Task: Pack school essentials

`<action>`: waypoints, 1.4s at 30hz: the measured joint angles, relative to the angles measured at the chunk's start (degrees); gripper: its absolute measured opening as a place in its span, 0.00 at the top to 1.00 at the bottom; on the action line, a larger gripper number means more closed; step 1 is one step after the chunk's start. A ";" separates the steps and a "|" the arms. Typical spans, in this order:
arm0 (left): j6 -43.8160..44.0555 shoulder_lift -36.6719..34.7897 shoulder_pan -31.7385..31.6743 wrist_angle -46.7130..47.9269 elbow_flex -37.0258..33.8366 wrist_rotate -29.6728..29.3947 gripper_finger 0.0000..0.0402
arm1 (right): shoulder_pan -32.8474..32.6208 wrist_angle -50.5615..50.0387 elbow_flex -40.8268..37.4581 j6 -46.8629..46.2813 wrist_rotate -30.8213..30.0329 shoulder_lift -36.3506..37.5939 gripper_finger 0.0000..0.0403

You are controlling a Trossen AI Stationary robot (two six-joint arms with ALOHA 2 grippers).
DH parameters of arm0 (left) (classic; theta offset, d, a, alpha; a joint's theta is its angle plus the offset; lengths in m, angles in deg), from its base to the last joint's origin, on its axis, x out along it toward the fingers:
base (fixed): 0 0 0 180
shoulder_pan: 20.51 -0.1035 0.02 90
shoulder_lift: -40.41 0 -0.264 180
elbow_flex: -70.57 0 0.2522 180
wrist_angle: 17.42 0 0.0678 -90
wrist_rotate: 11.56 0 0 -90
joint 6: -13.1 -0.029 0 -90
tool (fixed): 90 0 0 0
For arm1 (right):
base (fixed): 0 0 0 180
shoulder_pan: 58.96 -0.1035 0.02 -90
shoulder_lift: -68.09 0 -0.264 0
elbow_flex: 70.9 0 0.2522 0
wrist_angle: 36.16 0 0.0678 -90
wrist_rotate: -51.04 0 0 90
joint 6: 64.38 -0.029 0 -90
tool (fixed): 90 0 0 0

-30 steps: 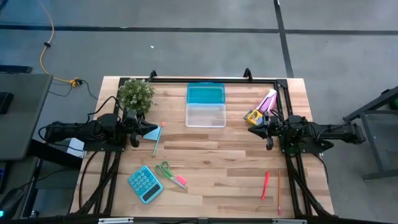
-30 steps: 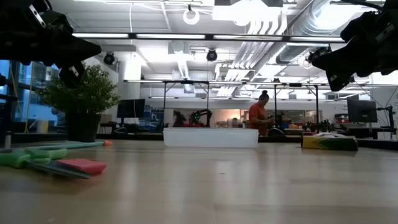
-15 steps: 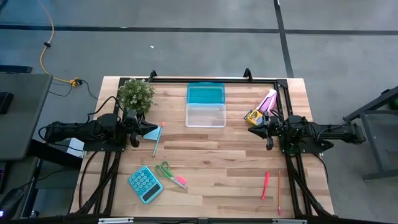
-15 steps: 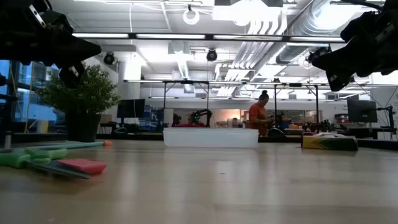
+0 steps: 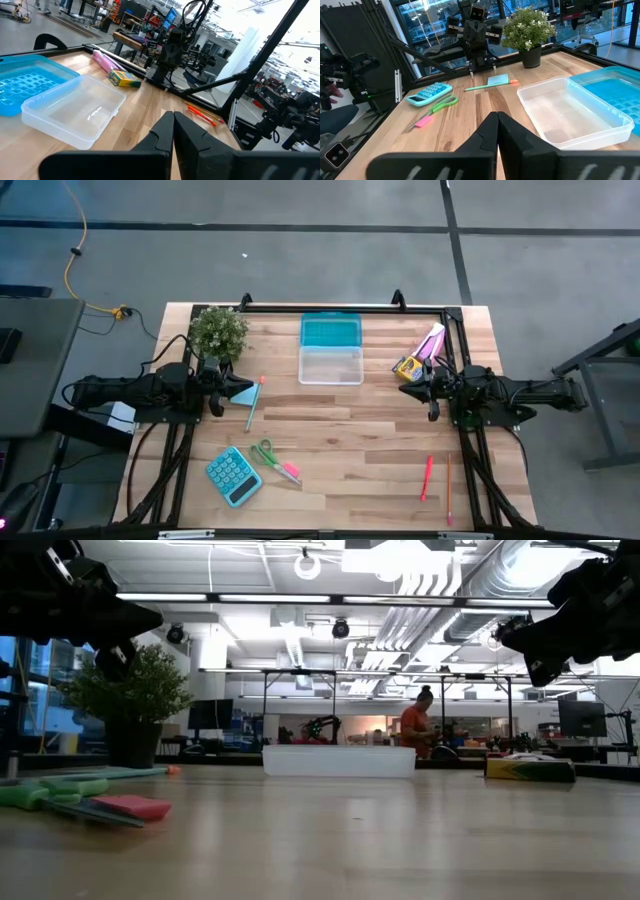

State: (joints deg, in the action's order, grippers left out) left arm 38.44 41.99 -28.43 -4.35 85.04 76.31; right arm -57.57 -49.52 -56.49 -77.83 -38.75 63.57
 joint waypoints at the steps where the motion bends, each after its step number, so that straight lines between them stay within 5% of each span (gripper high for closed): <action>1: 0.00 0.02 -0.02 0.00 -0.02 0.02 1.00 | 0.00 -0.01 0.00 0.00 0.01 -0.01 1.00; 33: -1.71 0.02 -0.04 -0.50 0.00 -0.86 1.00 | 0.00 -0.01 0.00 0.00 -0.01 -0.02 1.00; 42: -5.02 5.09 -0.03 -17.38 3.15 -7.08 1.00 | 0.00 0.00 0.00 0.00 -0.01 -0.02 1.00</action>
State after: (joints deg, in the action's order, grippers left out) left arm 33.42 47.08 -28.46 -21.73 88.19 69.23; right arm -57.57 -49.52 -56.49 -77.83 -38.76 63.56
